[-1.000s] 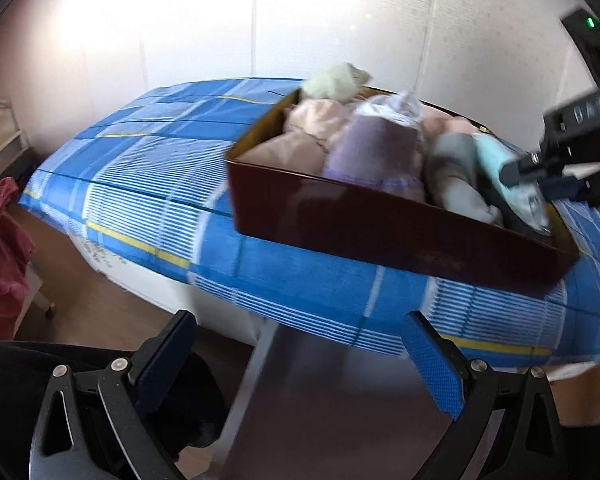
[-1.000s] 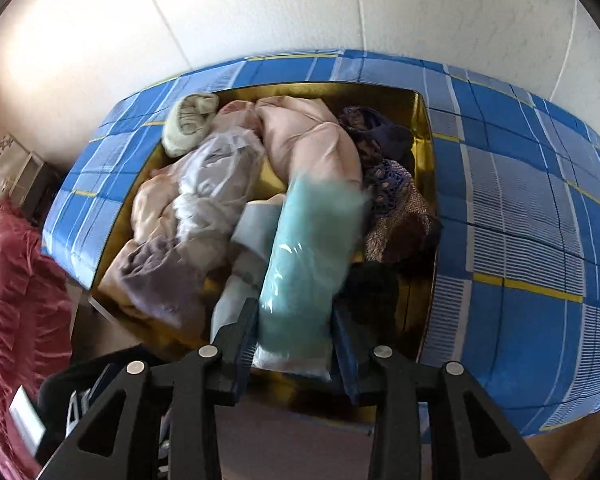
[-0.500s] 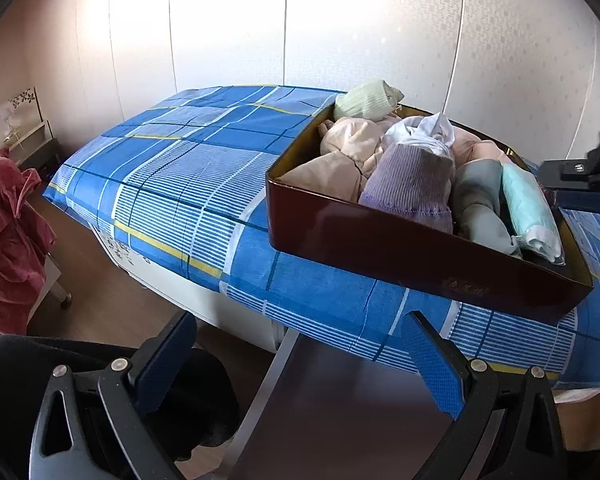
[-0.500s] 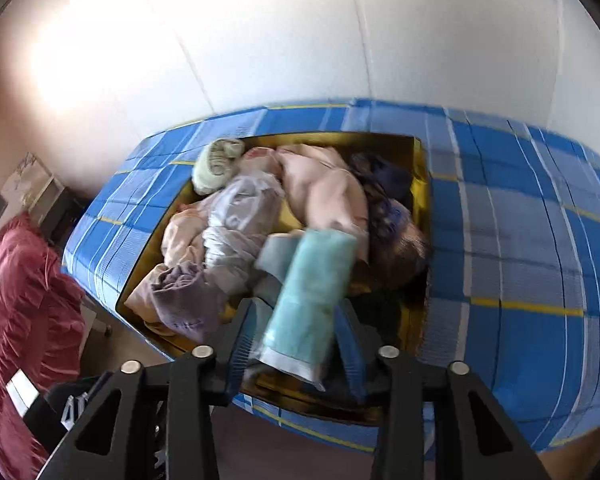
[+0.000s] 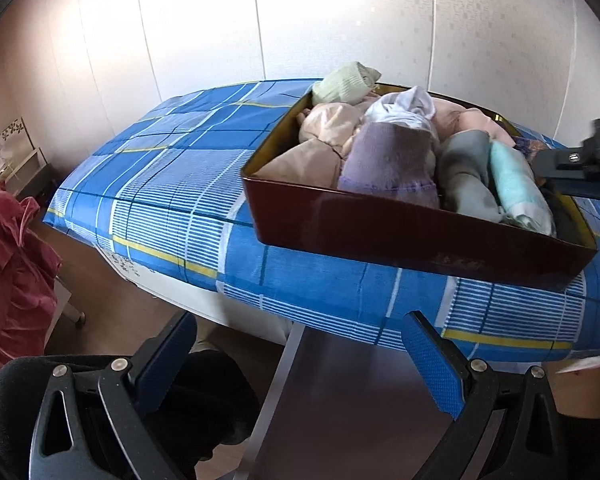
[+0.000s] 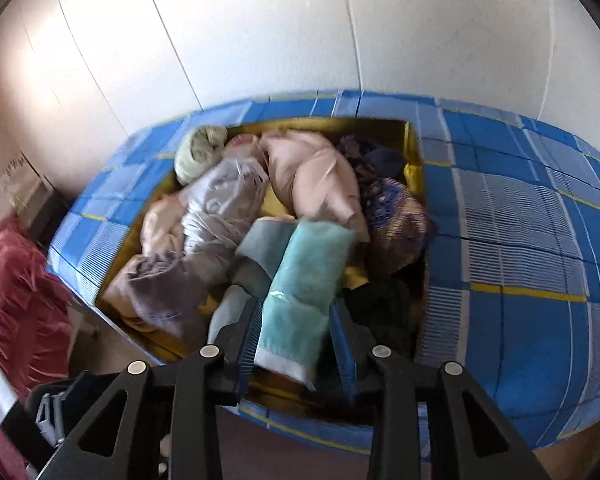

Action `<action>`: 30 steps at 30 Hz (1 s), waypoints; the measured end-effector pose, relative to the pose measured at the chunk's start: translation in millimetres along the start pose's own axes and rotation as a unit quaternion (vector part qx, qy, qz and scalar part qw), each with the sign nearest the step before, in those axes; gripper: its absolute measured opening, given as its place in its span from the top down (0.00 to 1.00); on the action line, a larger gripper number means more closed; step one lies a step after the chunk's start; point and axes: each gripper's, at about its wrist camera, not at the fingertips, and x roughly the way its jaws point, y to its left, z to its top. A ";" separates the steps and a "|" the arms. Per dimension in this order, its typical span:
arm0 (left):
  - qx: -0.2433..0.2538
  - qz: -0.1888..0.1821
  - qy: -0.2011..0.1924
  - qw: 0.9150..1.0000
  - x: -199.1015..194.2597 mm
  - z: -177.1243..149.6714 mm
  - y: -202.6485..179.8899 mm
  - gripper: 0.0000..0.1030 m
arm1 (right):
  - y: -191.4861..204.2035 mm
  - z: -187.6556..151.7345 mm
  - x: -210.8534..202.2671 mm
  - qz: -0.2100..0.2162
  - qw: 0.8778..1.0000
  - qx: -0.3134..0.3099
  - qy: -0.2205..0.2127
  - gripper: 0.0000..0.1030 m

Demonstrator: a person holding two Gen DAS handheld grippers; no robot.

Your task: Organize soft objects

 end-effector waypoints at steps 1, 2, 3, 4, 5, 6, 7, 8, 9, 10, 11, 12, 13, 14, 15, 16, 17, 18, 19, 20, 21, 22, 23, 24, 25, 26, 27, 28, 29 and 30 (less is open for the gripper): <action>0.003 -0.002 -0.001 1.000 -1.0 -0.5 -0.9 0.00 | 0.5 -4.6 -6.8 0.000 1.000 -0.001 -0.007 0.63; 0.005 -0.002 -0.002 1.000 -1.9 -1.1 -1.6 0.00 | 1.6 -9.2 -14.0 -0.003 1.000 -0.004 -0.014 0.62; 0.009 -0.003 -0.003 1.000 -3.7 -2.1 -2.2 0.00 | 3.5 -14.6 -21.3 -0.008 1.000 -0.009 -0.022 0.59; 0.010 -0.004 -0.005 1.000 -4.9 -2.8 -2.2 0.00 | 5.6 -19.0 -26.9 -0.012 0.999 -0.013 -0.027 0.57; 0.014 -0.002 -0.006 1.000 -6.6 -4.0 -2.1 0.00 | 7.4 -24.8 -33.2 -0.015 0.999 -0.017 -0.032 0.56; 0.016 -0.001 -0.006 1.000 -7.8 -4.6 -2.0 0.00 | 8.2 -30.9 -38.3 -0.016 0.999 -0.019 -0.036 0.54; 0.018 0.000 -0.007 1.000 -9.5 -6.0 -1.6 0.00 | 8.8 -36.4 -43.2 -0.018 0.999 -0.020 -0.040 0.53; 0.019 0.002 -0.006 1.000 -11.9 -7.8 -0.9 0.00 | 9.9 -43.1 -49.0 -0.020 0.999 -0.021 -0.046 0.53; 0.019 0.002 -0.005 1.000 -14.5 -9.8 -0.3 0.00 | 10.1 -47.6 -52.8 -0.021 0.998 -0.022 -0.049 0.50; 0.019 0.000 -0.004 1.000 -18.0 -11.6 0.2 0.00 | 10.5 -52.9 -57.2 -0.025 0.998 -0.022 -0.052 0.42; 0.022 -0.002 -0.006 1.000 -23.3 -13.6 0.4 0.00 | 11.4 -59.2 -62.9 -0.030 0.998 -0.022 -0.057 0.39; 0.025 -0.001 -0.010 1.000 -27.8 -15.4 0.7 0.00 | 12.6 -63.9 -66.9 -0.033 0.997 -0.024 -0.060 0.36; 0.028 -0.001 -0.015 1.000 -33.3 -16.7 0.7 0.00 | 14.0 -69.5 -72.5 -0.038 0.997 -0.026 -0.064 0.36; 0.029 -0.003 -0.020 0.999 -40.6 -18.4 0.9 0.00 | 16.3 -76.4 -80.4 -0.047 0.996 -0.030 -0.070 0.36; 0.029 -0.007 -0.028 0.999 -50.0 -20.7 1.6 0.00 | 18.1 -81.0 -85.3 -0.056 0.995 -0.034 -0.076 0.36; 0.030 -0.010 -0.034 0.999 -59.0 -23.1 2.1 0.00 | 20.8 -89.2 -94.2 -0.069 0.993 -0.037 -0.085 0.36; 0.030 -0.012 -0.038 0.999 -68.3 -26.1 2.5 0.00 | 21.6 -96.0 -100.3 -0.075 0.992 -0.038 -0.090 0.36; 0.030 -0.015 -0.040 0.999 -74.3 -28.0 2.9 0.00 | 22.4 -101.6 -105.8 -0.078 0.992 -0.037 -0.094 0.36; 0.030 -0.020 -0.043 0.998 -83.7 -31.2 3.1 0.00 | 22.6 -107.8 -112.8 -0.082 0.991 -0.034 -0.098 0.36; 0.030 -0.025 -0.045 0.998 -92.9 -34.2 3.0 0.00 | 22.8 -114.8 -120.3 -0.085 0.991 -0.029 -0.103 0.36; 0.030 -0.028 -0.045 0.998 -98.5 -35.5 2.7 0.00 | 23.2 -119.9 -126.0 -0.087 0.990 -0.026 -0.106 0.35; 0.031 -0.034 -0.046 0.998 -105.9 -37.0 2.4 0.00 | 23.3 -125.3 -131.6 -0.092 0.990 -0.023 -0.108 0.35; 0.031 -0.040 -0.048 0.998 -114.0 -38.5 1.7 0.00 | 23.5 -131.1 -137.5 -0.101 0.988 -0.022 -0.111 0.35; 0.030 -0.044 -0.049 0.997 -118.8 -39.2 1.2 0.00 | 24.4 -134.7 -141.6 -0.108 0.987 -0.023 -0.113 0.35; 0.029 -0.047 -0.050 0.997 -124.0 -39.9 0.9 0.00 | 25.2 -138.0 -145.3 -0.116 0.986 -0.025 -0.114 0.35; 0.027 -0.050 -0.050 0.997 -128.2 -40.9 0.2 0.00 | 25.9 -141.3 -149.2 -0.126 0.985 -0.024 -0.119 0.35; 0.026 -0.053 -0.049 0.997 -132.6 -42.4 0.2 0.00 | 26.0 -145.2 -153.8 -0.135 0.982 -0.020 -0.126 0.35; 0.026 -0.058 -0.046 0.997 -136.6 -44.2 0.4 0.00 | 25.3 -149.9 -158.6 -0.143 0.980 -0.010 -0.135 0.35; 0.026 -0.062 -0.042 0.997 -140.2 -46.2 0.7 0.00 | 23.7 -155.0 -162.7 -0.145 0.979 0.002 -0.141 0.35; 0.027 -0.064 -0.039 0.997 -142.7 -48.5 0.9 0.00 | 21.6 -159.3 -166.1 -0.140 0.979 0.015 -0.145 0.35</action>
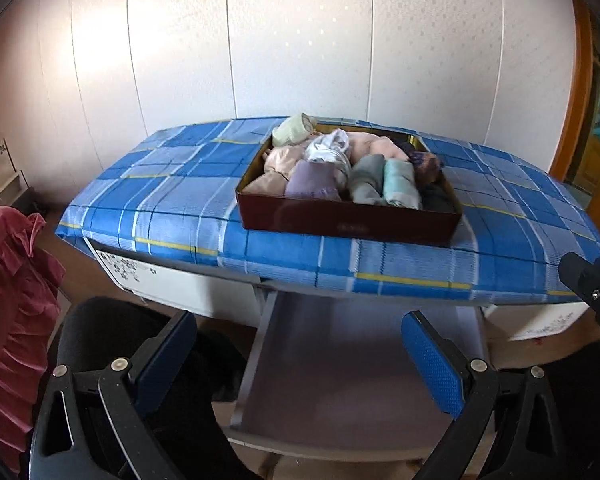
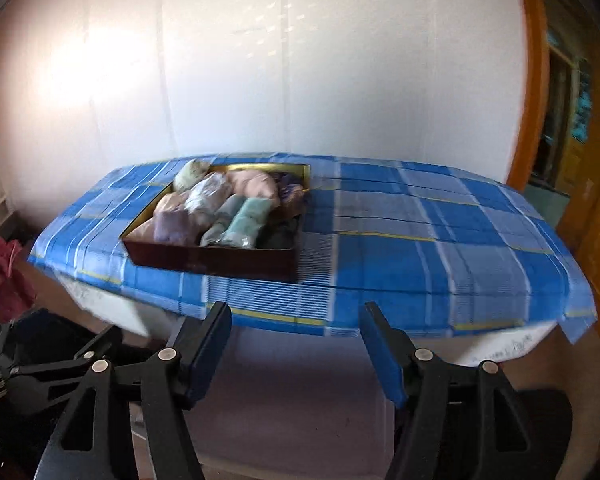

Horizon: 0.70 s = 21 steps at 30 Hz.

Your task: Organize soft objects

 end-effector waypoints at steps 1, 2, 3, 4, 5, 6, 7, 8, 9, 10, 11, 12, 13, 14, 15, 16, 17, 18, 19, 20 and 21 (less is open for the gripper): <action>0.000 -0.003 0.002 1.000 -3.2 -1.9 0.2 0.00 | -3.8 -3.8 -2.7 0.010 1.000 0.015 0.002 0.35; 0.000 -0.007 0.004 1.000 -5.5 -3.9 0.8 0.00 | -7.1 -8.3 -4.5 0.019 0.999 0.025 0.010 0.35; 0.002 -0.010 0.004 1.000 -9.0 -6.8 0.9 0.00 | -8.9 -12.2 -5.8 0.020 0.999 0.029 0.017 0.35; 0.005 -0.008 0.002 1.000 -12.2 -10.0 0.7 0.00 | -10.3 -16.4 -8.0 0.015 0.999 0.029 0.021 0.35; 0.009 -0.005 0.001 1.000 -15.0 -13.6 0.0 0.00 | -11.9 -20.9 -11.2 0.009 0.999 0.029 0.022 0.35; 0.015 -0.004 0.002 1.000 -17.4 -17.3 -1.0 0.00 | -13.5 -24.3 -14.0 0.004 0.999 0.031 0.021 0.35; 0.019 -0.003 0.003 1.000 -18.9 -20.2 -1.8 0.00 | -15.8 -27.0 -17.8 0.001 0.999 0.034 0.018 0.35; 0.022 -0.001 0.004 1.000 -20.3 -23.1 -2.6 0.00 | -17.5 -29.1 -22.5 -0.002 0.999 0.035 0.011 0.35; 0.025 0.000 0.005 1.000 -21.2 -24.8 -3.3 0.00 | -18.5 -30.7 -26.7 -0.006 0.999 0.035 0.004 0.35; 0.029 -0.001 0.005 1.000 -22.8 -26.0 -4.8 0.00 | -19.2 -31.8 -32.2 -0.011 0.999 0.034 -0.006 0.34; 0.031 -0.001 0.003 1.000 -23.7 -26.1 -5.3 0.00 | -19.0 -33.3 -35.5 -0.011 0.999 0.033 -0.012 0.32; 0.032 0.000 -0.002 0.999 -25.5 -25.8 -6.0 0.00 | -18.9 -33.3 -38.7 -0.009 0.999 0.030 -0.018 0.27; 0.033 0.000 -0.004 0.999 -26.6 -25.8 -6.7 0.00 | -18.2 -33.9 -40.3 -0.009 0.999 0.027 -0.021 0.23; 0.034 -0.002 -0.005 0.999 -27.2 -25.7 -7.4 0.00 | -17.0 -34.6 -40.5 -0.009 0.999 0.023 -0.021 0.23; 0.035 -0.004 -0.008 0.999 -28.2 -26.1 -8.2 0.00 | -15.7 -34.6 -39.9 -0.005 1.000 0.019 -0.020 0.23; 0.037 -0.004 -0.010 0.999 -29.0 -26.4 -9.1 0.00 | -14.3 -34.5 -38.9 -0.002 1.000 0.016 -0.018 0.23; 0.039 -0.005 -0.012 0.999 -29.8 -26.5 -10.0 0.00 | -13.2 -34.0 -37.5 -0.003 1.000 0.013 -0.016 0.23; 0.039 -0.008 -0.013 0.999 -30.2 -26.5 -10.0 0.00 | -12.1 -34.0 -36.6 -0.004 1.000 0.010 -0.014 0.23; 0.038 -0.014 -0.014 0.999 -30.7 -26.5 -9.7 0.00 | -11.4 -34.1 -36.1 -0.002 1.000 0.009 -0.014 0.23; 0.036 -0.017 -0.014 0.999 -31.2 -26.5 -9.1 0.00 | -10.7 -34.2 -35.5 0.000 1.000 0.008 -0.013 0.23; 0.033 -0.022 -0.015 0.999 -31.4 -26.3 -7.9 0.00 | -10.2 -34.5 -35.0 0.000 1.000 0.007 -0.012 0.23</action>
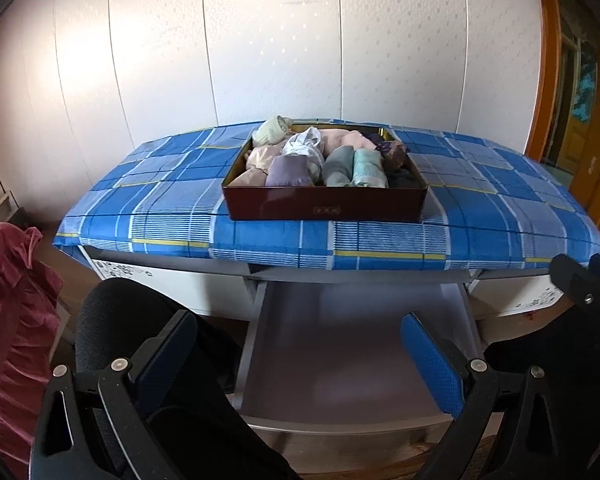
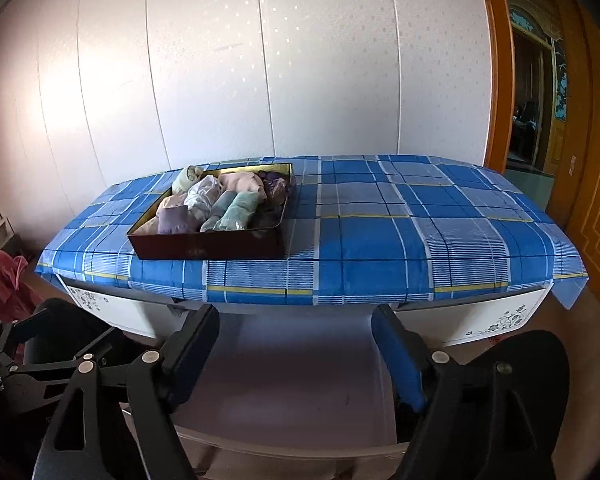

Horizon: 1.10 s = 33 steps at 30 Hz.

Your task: Organize soft objects

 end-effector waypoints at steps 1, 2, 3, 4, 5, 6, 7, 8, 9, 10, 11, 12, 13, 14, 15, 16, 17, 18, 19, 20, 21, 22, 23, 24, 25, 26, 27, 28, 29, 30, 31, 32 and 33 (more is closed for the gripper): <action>-0.002 -0.002 0.000 1.000 0.1 0.4 0.9 0.00 | 0.2 -0.2 0.3 -0.001 1.000 0.000 0.001 0.23; -0.005 -0.002 0.001 1.000 0.5 0.6 1.8 0.00 | 0.4 -0.5 0.5 -0.002 1.000 -0.001 0.002 0.23; -0.006 -0.003 0.002 1.000 1.1 0.6 2.2 0.00 | 0.7 -0.4 0.6 -0.001 1.000 -0.001 0.002 0.23; -0.008 -0.004 0.004 1.000 1.6 0.5 2.8 0.00 | 1.2 -0.7 0.6 -0.001 1.000 -0.002 0.002 0.23; -0.009 -0.003 0.005 1.000 1.8 0.3 3.0 0.00 | 1.7 -0.8 0.7 -0.001 1.000 -0.003 0.003 0.23; -0.009 -0.003 0.005 1.000 2.1 0.2 3.1 0.00 | 2.3 -1.0 0.9 -0.001 1.000 -0.004 0.004 0.23; -0.010 -0.002 0.005 1.000 2.0 0.1 3.1 0.00 | 2.7 -0.8 0.6 0.000 1.000 -0.005 0.004 0.23; -0.009 -0.002 0.006 1.000 2.0 0.0 2.6 0.00 | 3.4 -1.0 0.9 -0.001 1.000 -0.006 0.005 0.23; -0.008 -0.001 0.005 1.000 1.4 -0.4 2.2 0.00 | 4.1 -1.1 1.0 -0.001 1.000 -0.007 0.006 0.23; -0.008 -0.001 0.004 1.000 0.9 -0.3 2.1 0.00 | 4.7 -1.3 0.8 -0.001 1.000 -0.008 0.006 0.23; -0.007 -0.001 0.003 1.000 0.4 0.0 1.9 0.00 | 5.4 -1.3 0.7 0.000 1.000 -0.010 0.006 0.23; -0.006 -0.001 0.001 1.000 -0.4 0.1 1.6 0.00 | 5.9 -1.0 0.6 -0.001 1.000 -0.011 0.005 0.23; -0.006 -0.001 0.000 1.000 -1.0 0.2 1.3 0.00 | 6.4 -0.9 0.4 -0.001 1.000 -0.013 0.005 0.23; -0.005 -0.001 -0.002 1.000 -1.8 0.1 0.9 0.00 | 6.8 -0.8 0.2 0.000 1.000 -0.014 0.004 0.23; -0.004 -0.001 -0.003 1.000 -2.3 0.4 0.5 0.00 | 7.0 -0.7 0.2 -0.001 1.000 -0.014 0.004 0.23; -0.003 -0.001 -0.004 1.000 -2.7 0.6 0.3 0.00 | 7.0 -0.6 0.2 -0.001 1.000 -0.014 0.004 0.22; -0.003 -0.001 -0.005 1.000 -3.2 0.6 0.1 0.00 | 6.7 -0.4 0.2 -0.001 1.000 -0.014 0.003 0.23; -0.003 0.000 -0.007 1.000 -3.9 0.9 0.0 0.00 | 6.7 -0.3 0.5 -0.001 1.000 -0.014 0.003 0.23; -0.002 0.001 -0.008 1.000 -4.3 0.9 0.0 0.00 | 6.6 -0.4 0.3 -0.001 1.000 -0.014 0.004 0.23; -0.002 0.003 -0.008 1.000 -4.6 1.1 -0.4 0.00 | 6.4 -0.5 0.0 -0.001 1.000 -0.013 0.004 0.23; -0.002 0.005 -0.009 1.000 -4.7 1.1 -0.5 0.00 | 6.4 -0.5 0.3 -0.001 1.000 -0.014 0.004 0.23; -0.001 0.007 -0.010 1.000 -5.0 1.0 -0.9 0.00 | 6.4 -0.4 0.4 0.000 1.000 -0.014 0.005 0.22; -0.001 0.009 -0.010 1.000 -5.0 1.0 -1.0 0.00 | 6.4 -0.6 0.3 -0.001 1.000 -0.015 0.005 0.23; 0.000 0.011 -0.010 1.000 -5.5 1.0 -1.3 0.00 | 6.5 -0.4 0.3 -0.001 1.000 -0.015 0.004 0.23; 0.000 0.012 -0.012 1.000 -5.9 1.2 -1.4 0.00 | 6.7 -0.2 0.3 -0.001 1.000 -0.015 0.004 0.23; 0.001 0.013 -0.013 1.000 -6.4 1.3 -1.6 0.00 | 7.0 0.0 0.9 -0.001 1.000 -0.016 0.004 0.23; 0.002 0.014 -0.014 1.000 -6.6 1.6 -1.9 0.00 | 7.1 -0.1 1.1 -0.001 1.000 -0.016 0.004 0.22; 0.003 0.013 -0.015 1.000 -7.1 1.7 -2.4 0.00 | 6.9 0.1 1.1 -0.001 1.000 -0.016 0.004 0.22; 0.005 0.013 -0.016 1.000 -7.3 1.7 -3.0 0.00 | 7.0 0.0 1.3 -0.001 1.000 -0.017 0.005 0.22; 0.008 0.012 -0.016 1.000 -7.4 1.7 -4.3 0.00 | 6.9 0.0 1.2 -0.002 1.000 -0.017 0.005 0.22; 0.010 0.010 -0.016 1.000 -7.4 2.0 -5.0 0.00 | 6.8 0.0 1.2 -0.002 1.000 -0.016 0.005 0.22; 0.010 0.009 -0.017 1.000 -8.2 1.8 -5.3 0.00 | 6.8 0.1 1.3 -0.002 1.000 -0.016 0.005 0.22; 0.011 0.007 -0.019 1.000 -9.1 1.9 -5.9 0.00 | 6.7 -0.1 1.4 -0.002 1.000 -0.016 0.006 0.22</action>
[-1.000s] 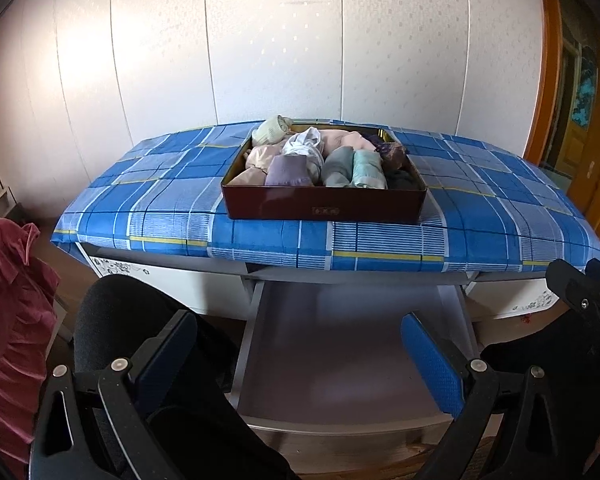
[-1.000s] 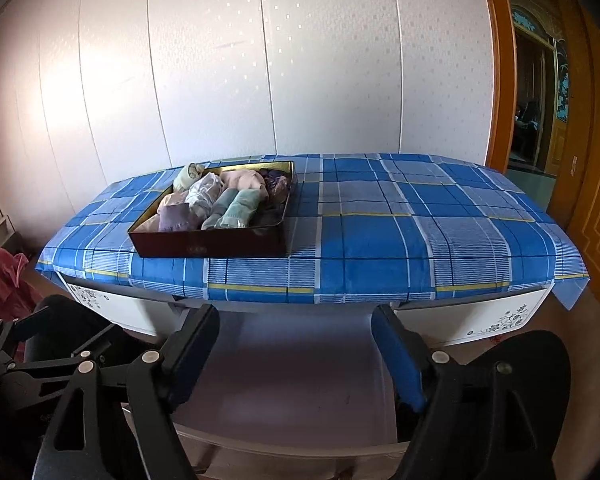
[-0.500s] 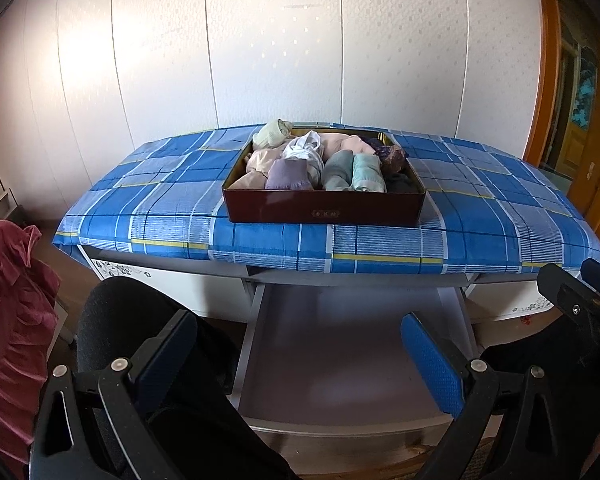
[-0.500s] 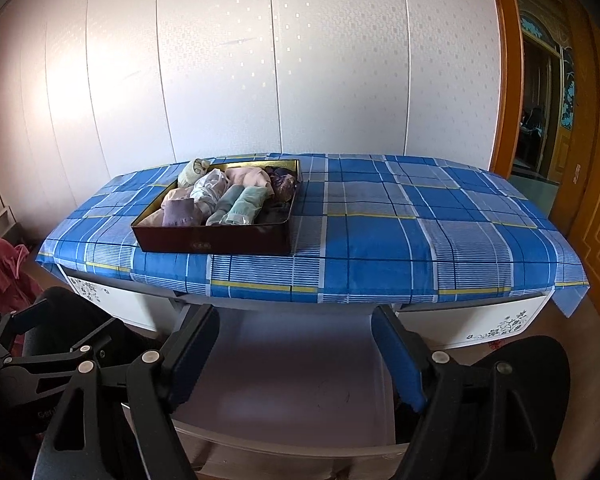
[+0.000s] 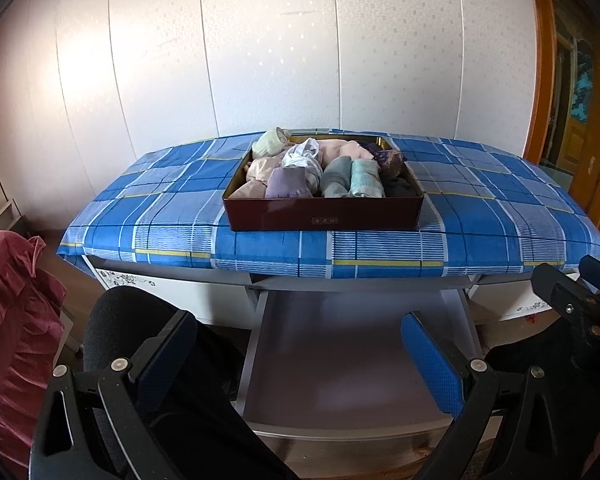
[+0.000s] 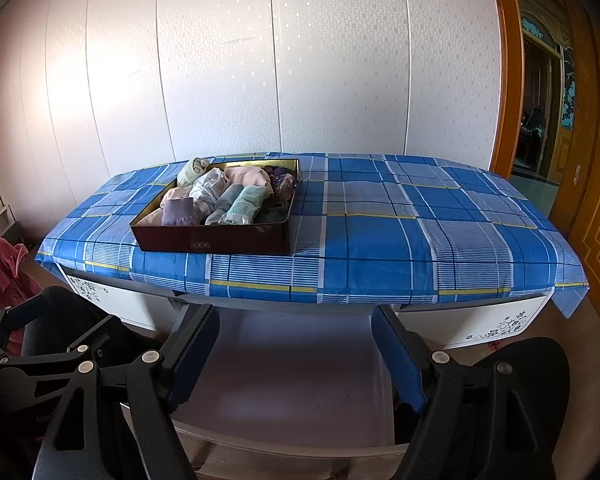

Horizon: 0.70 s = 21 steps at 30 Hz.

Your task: Organize soft objects

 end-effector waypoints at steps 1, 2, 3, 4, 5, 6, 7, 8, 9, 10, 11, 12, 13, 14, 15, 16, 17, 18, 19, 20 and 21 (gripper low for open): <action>0.001 -0.002 -0.001 1.000 -0.5 0.1 -0.4 0.00 | 0.0 0.0 0.2 0.000 1.000 0.000 0.001 0.22; 0.001 -0.003 -0.002 1.000 -0.9 0.1 -0.6 0.00 | 0.0 0.1 0.4 0.000 1.000 0.000 0.001 0.22; 0.001 -0.005 -0.004 1.000 -1.4 0.3 -0.4 0.00 | -0.1 0.1 0.1 0.001 1.000 0.000 0.000 0.22; 0.000 -0.005 -0.005 1.000 -1.7 0.5 -0.4 0.00 | 0.1 0.3 0.3 0.001 1.000 -0.001 0.000 0.22; -0.001 -0.005 -0.004 1.000 -1.5 0.7 0.0 0.00 | 0.2 0.4 0.6 0.001 1.000 -0.001 0.000 0.22; -0.003 -0.006 -0.003 1.000 -1.0 0.9 0.6 0.00 | 0.4 0.2 0.6 0.001 1.000 -0.001 0.000 0.22; -0.006 -0.007 -0.002 1.000 -0.6 0.7 1.4 0.00 | 0.6 0.2 0.6 0.002 1.000 -0.002 0.000 0.22; -0.007 -0.008 -0.001 1.000 0.0 0.6 2.0 0.00 | 0.9 -0.2 1.0 0.001 1.000 -0.002 0.000 0.22; -0.007 -0.008 0.000 1.000 0.3 0.5 2.3 0.00 | 1.1 -0.4 1.4 0.001 1.000 -0.002 0.001 0.22; -0.008 -0.010 0.000 1.000 0.2 0.4 2.8 0.00 | 1.4 -0.4 1.4 0.002 1.000 -0.002 0.001 0.22; -0.008 -0.010 0.000 1.000 0.1 0.6 2.8 0.00 | 1.5 -0.2 1.3 0.002 1.000 -0.002 0.001 0.22; -0.007 -0.010 0.000 1.000 0.4 0.5 2.0 0.00 | 1.8 -0.4 1.3 0.002 1.000 -0.002 0.001 0.22; -0.006 -0.011 0.000 1.000 0.3 0.4 1.3 0.00 | 2.0 -0.3 1.5 0.002 1.000 -0.003 0.001 0.22; -0.006 -0.012 -0.001 1.000 0.1 0.3 0.7 0.00 | 2.2 -0.4 1.3 0.002 1.000 -0.003 0.000 0.22; -0.004 -0.012 -0.002 1.000 -0.3 0.3 -0.1 0.00 | 2.3 -0.5 1.3 0.003 1.000 -0.003 0.000 0.22; -0.002 -0.012 -0.003 1.000 -0.8 0.4 -0.9 0.00 | 2.1 -0.8 1.2 0.002 1.000 -0.002 0.001 0.22; -0.002 -0.013 -0.004 1.000 -1.3 0.4 -1.4 0.00 | 2.1 -0.8 1.2 0.002 1.000 -0.002 0.000 0.22; -0.001 -0.014 -0.004 1.000 -1.4 0.8 -1.7 0.00 | 2.1 -0.9 1.1 0.002 1.000 -0.002 0.000 0.22; -0.001 -0.014 -0.004 1.000 -1.1 0.9 -1.7 0.00 | 2.4 -1.0 1.5 0.002 1.000 -0.002 0.001 0.22; -0.002 -0.015 -0.003 1.000 -1.0 0.6 -1.6 0.00 | 2.5 -1.2 1.7 0.002 1.000 -0.002 0.002 0.22; -0.003 -0.015 -0.002 1.000 -0.6 0.7 -1.0 0.00 | 2.6 -1.3 1.4 0.003 1.000 -0.002 0.001 0.22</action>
